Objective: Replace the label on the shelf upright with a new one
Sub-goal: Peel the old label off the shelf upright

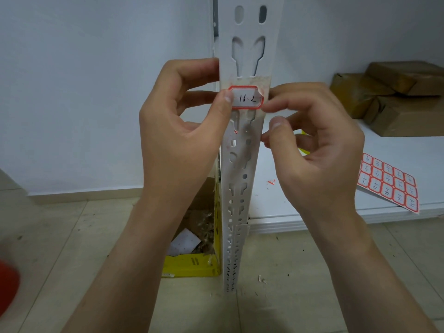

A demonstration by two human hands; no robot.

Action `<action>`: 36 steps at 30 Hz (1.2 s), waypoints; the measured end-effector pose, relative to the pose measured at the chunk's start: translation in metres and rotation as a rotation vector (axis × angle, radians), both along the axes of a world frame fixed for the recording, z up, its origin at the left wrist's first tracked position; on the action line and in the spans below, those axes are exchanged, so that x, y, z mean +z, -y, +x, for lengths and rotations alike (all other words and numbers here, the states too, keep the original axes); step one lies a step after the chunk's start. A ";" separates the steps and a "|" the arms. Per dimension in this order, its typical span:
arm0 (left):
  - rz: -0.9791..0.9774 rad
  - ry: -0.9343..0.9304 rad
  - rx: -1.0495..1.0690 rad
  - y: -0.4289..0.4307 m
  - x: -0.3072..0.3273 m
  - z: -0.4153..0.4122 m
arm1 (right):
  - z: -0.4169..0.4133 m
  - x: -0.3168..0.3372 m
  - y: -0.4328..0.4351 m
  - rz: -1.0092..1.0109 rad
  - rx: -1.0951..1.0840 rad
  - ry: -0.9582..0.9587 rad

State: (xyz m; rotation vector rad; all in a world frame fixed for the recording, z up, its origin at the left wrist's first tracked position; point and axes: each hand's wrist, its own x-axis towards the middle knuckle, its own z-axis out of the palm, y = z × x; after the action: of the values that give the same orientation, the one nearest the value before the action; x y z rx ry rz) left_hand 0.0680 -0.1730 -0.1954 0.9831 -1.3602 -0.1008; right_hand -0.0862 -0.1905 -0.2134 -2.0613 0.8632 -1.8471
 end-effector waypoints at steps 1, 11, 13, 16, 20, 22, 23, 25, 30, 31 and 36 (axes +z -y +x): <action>0.000 0.000 0.001 0.000 0.000 0.000 | 0.000 0.000 0.000 0.025 0.004 0.017; -0.003 0.005 0.002 0.001 -0.001 0.000 | -0.001 0.000 0.001 0.002 -0.032 -0.030; -0.006 0.005 0.001 0.001 -0.001 0.000 | -0.001 -0.001 0.001 0.003 -0.026 -0.024; -0.010 0.006 -0.001 0.001 -0.001 0.000 | -0.001 -0.001 0.002 0.007 -0.014 -0.013; -0.010 -0.001 -0.005 0.001 -0.001 0.000 | -0.002 0.001 0.002 0.005 -0.002 -0.012; -0.006 0.004 -0.003 0.001 0.000 0.000 | -0.001 0.002 0.002 0.005 0.000 -0.004; -0.006 0.006 -0.003 0.001 0.000 0.000 | -0.001 0.002 0.002 -0.001 -0.001 -0.002; -0.006 0.006 -0.002 0.001 0.000 0.000 | -0.001 0.002 0.002 -0.010 -0.011 -0.002; 0.001 -0.009 -0.018 0.001 0.000 0.000 | 0.000 0.005 0.002 0.003 -0.083 0.011; 0.003 -0.009 -0.019 0.001 0.000 0.000 | 0.000 0.006 0.003 -0.002 -0.102 0.013; 0.001 -0.011 -0.024 0.000 0.000 0.001 | 0.004 0.012 0.007 -0.049 -0.165 -0.033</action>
State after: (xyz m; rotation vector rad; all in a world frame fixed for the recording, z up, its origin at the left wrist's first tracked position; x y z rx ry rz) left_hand 0.0686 -0.1735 -0.1957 0.9660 -1.3625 -0.1245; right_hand -0.0825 -0.1973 -0.2014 -2.1125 1.0344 -1.9404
